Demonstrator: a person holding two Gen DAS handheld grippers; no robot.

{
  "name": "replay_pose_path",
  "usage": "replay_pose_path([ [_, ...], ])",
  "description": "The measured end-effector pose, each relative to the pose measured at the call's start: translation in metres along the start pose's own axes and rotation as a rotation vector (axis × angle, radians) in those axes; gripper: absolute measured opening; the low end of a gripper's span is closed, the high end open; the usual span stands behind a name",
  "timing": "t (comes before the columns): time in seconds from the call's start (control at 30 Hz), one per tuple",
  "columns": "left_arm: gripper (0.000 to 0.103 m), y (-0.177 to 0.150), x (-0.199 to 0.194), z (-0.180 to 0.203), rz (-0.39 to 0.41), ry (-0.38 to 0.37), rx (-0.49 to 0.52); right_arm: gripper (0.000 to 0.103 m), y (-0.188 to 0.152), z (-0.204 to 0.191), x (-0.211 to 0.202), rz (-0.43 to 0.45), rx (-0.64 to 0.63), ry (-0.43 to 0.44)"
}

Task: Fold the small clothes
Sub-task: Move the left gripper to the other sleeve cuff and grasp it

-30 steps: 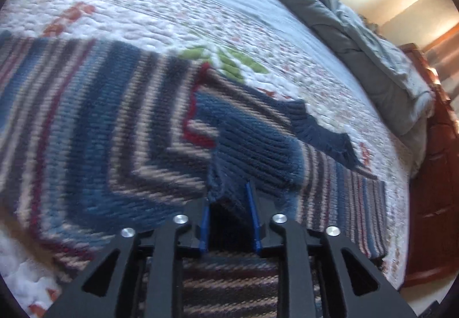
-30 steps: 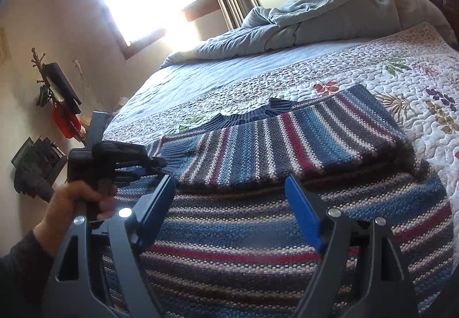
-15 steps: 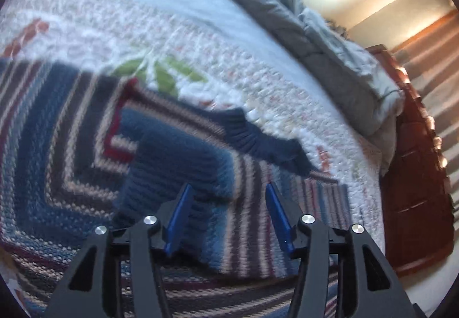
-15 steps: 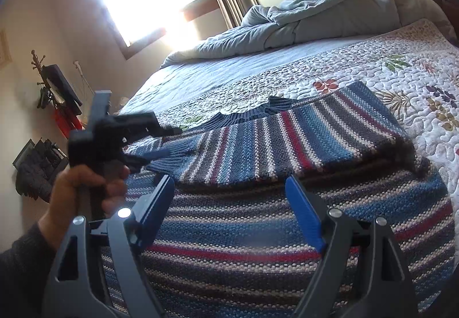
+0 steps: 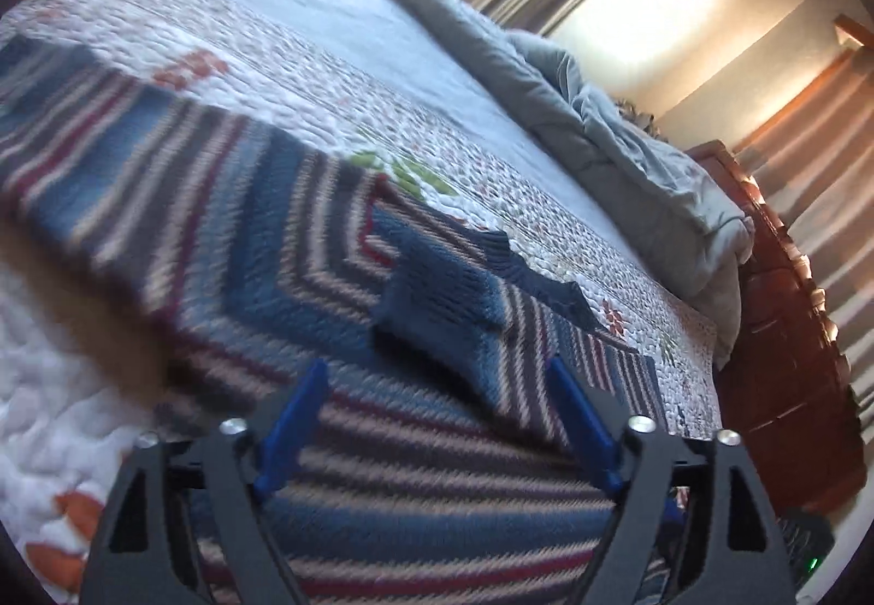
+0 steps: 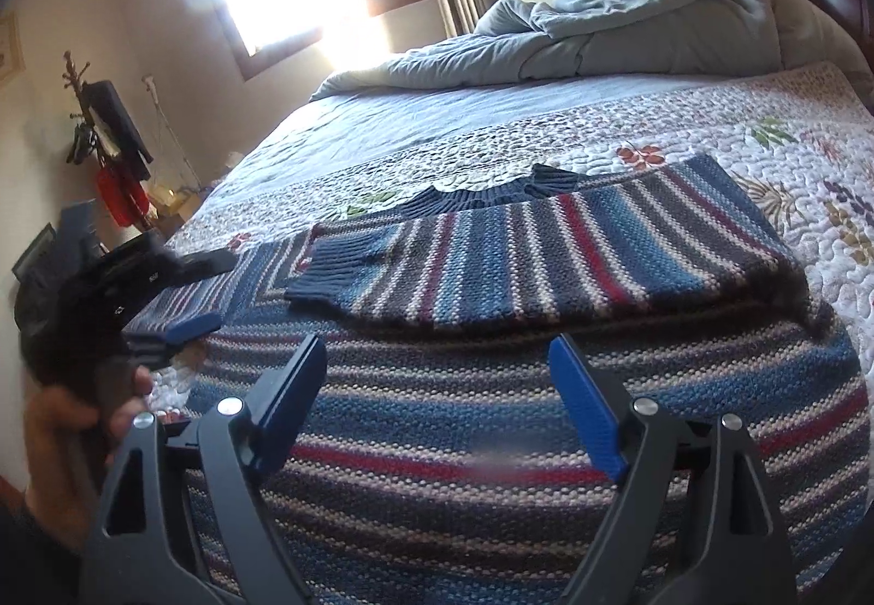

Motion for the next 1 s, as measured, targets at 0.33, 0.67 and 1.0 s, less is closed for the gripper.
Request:
replay_pose_path([
  [0.33,0.098,-0.028,-0.032,-0.05,0.112,0.124,-0.047,0.089,0.007,-0.055,-0.006,-0.009,-0.154,-0.112],
  [0.67,0.099,-0.03,-0.027,-0.074,0.041,0.109,-0.197,0.092,0.105,-0.303,-0.014,-0.164,-0.723,0.036],
  [1.0,0.099,0.018,-0.085,-0.163,0.097,0.059,-0.265,0.082,0.097,-0.483,0.061,-0.398,-0.897,0.165],
])
Point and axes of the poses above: each gripper's, at about its wrist camera, not at the fingertips, and x roughly the way its jaws point, z to its right, y to its top, the point moved 4 cm from there along x, roughly the way its jaws point, and after that the axes turned 11 degrees about -z, right-handed, at the moved point
